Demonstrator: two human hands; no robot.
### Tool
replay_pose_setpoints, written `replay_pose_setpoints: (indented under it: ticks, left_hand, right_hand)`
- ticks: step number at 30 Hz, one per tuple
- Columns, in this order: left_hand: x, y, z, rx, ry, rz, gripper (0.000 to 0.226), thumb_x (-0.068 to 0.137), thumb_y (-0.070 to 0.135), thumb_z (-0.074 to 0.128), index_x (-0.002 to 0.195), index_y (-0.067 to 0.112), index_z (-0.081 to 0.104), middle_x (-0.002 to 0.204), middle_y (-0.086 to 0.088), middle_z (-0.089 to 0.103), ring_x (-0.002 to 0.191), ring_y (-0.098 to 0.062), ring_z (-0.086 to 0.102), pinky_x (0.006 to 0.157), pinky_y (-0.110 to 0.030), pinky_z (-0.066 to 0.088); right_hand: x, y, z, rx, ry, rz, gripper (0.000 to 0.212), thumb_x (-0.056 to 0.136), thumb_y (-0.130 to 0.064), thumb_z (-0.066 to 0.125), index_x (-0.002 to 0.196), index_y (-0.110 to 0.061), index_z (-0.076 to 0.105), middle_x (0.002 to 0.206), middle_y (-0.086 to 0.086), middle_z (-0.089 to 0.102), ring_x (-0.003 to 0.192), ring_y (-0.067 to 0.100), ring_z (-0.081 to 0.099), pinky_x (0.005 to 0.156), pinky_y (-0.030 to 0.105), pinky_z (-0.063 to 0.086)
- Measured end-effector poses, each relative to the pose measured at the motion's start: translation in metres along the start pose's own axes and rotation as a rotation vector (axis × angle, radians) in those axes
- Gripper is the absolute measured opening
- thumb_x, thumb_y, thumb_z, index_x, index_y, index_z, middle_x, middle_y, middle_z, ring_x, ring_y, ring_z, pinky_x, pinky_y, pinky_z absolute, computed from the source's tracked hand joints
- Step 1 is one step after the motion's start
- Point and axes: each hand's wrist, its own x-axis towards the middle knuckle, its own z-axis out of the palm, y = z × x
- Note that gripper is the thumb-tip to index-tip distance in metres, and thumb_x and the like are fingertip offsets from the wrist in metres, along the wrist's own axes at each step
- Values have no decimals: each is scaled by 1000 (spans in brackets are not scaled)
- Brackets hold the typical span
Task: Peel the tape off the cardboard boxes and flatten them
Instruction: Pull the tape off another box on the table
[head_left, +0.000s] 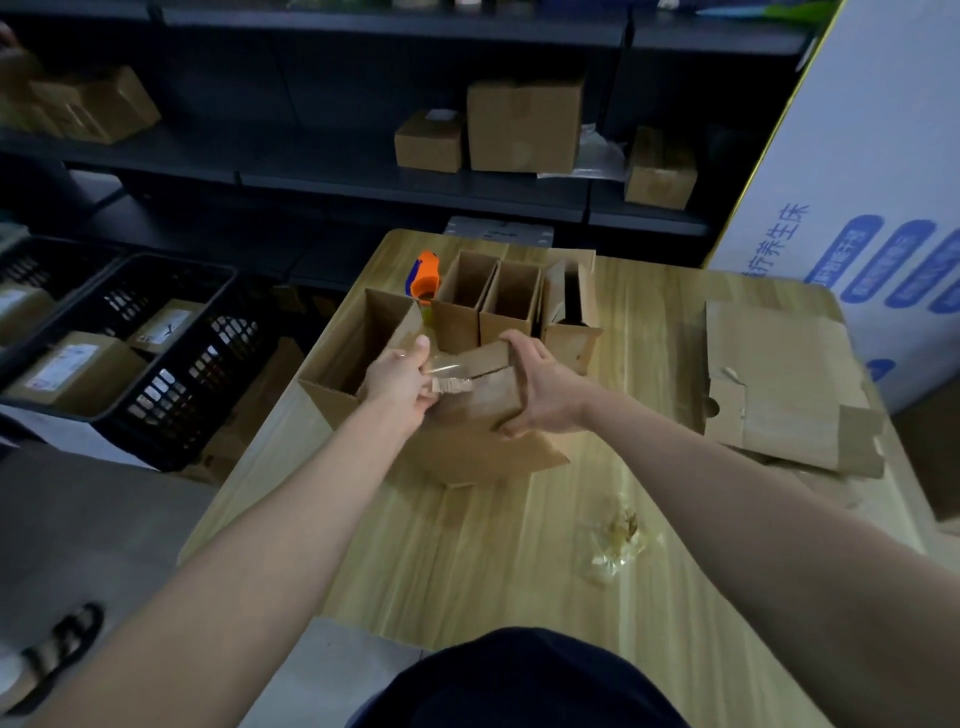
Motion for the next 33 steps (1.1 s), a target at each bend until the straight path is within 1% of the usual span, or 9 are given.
replay_pose_setpoints:
  ticks: [2,6,9,11,14,19,25,28,33]
  left_hand:
    - [8,-6,-8,239,75,70,24,90,42,58,94,19,64,82,-2,63,50,-8,50,47,-21,42]
    - [10,-18,6,902,-50,320,49,86,61,50,81,14,63,84,-2,64,80,-18,63,61,-26,46]
    - [4,-25,36,1257,-59,399,88,70,80,50,123,9,56,128,-13,55,121,-27,51,93,-42,49]
    - [1,-32,49,1420,31,490,91,72,75,55,134,9,45,139,-14,45,130,-31,42,97,-41,45]
    - [-1,-40,61,1430,63,613,54,86,50,60,123,12,48,125,-13,52,112,-29,54,82,-35,49]
    - [-3,-38,64,1308,-59,715,8,92,23,56,90,16,54,87,-2,57,85,-21,60,65,-26,44]
    - [14,-4,23,1172,181,707,13,92,17,57,79,16,59,89,2,54,82,-14,58,68,-19,41]
    - [13,-13,17,1119,234,691,12,92,8,55,92,6,67,120,-12,51,101,-22,59,93,-28,48]
    - [11,-33,1,1103,182,666,33,96,-1,44,124,4,59,119,-15,62,116,-27,57,105,-33,41]
  right_hand:
    - [-8,20,-4,38,14,82,122,55,-25,88,142,-41,4,145,1,26,126,26,40,106,47,37]
    - [-12,39,-8,6,-54,184,127,58,-20,87,145,-38,-4,149,4,25,126,30,40,108,51,34]
    - [-6,39,-8,-87,-81,200,127,61,-28,86,148,-30,-6,155,2,12,138,29,24,112,53,27]
    - [-3,38,-6,-191,-118,184,124,65,-38,83,150,-22,-6,158,-1,1,145,25,5,116,50,17]
    - [-1,36,0,-249,-109,178,121,68,-48,78,151,-15,-3,159,0,-2,145,21,-9,118,46,5]
    - [4,31,-2,-392,-54,169,119,62,-56,79,151,-17,9,155,6,17,143,27,14,117,45,11]
    - [4,43,-30,-476,-123,194,120,59,-55,80,150,-19,11,151,6,25,141,27,20,117,48,9]
    - [8,37,-31,-548,-152,190,119,58,-53,81,149,-18,13,151,7,25,142,28,17,117,49,7]
    - [16,18,-13,-718,-181,163,112,63,-46,80,148,-10,17,150,13,26,141,31,16,115,46,12]
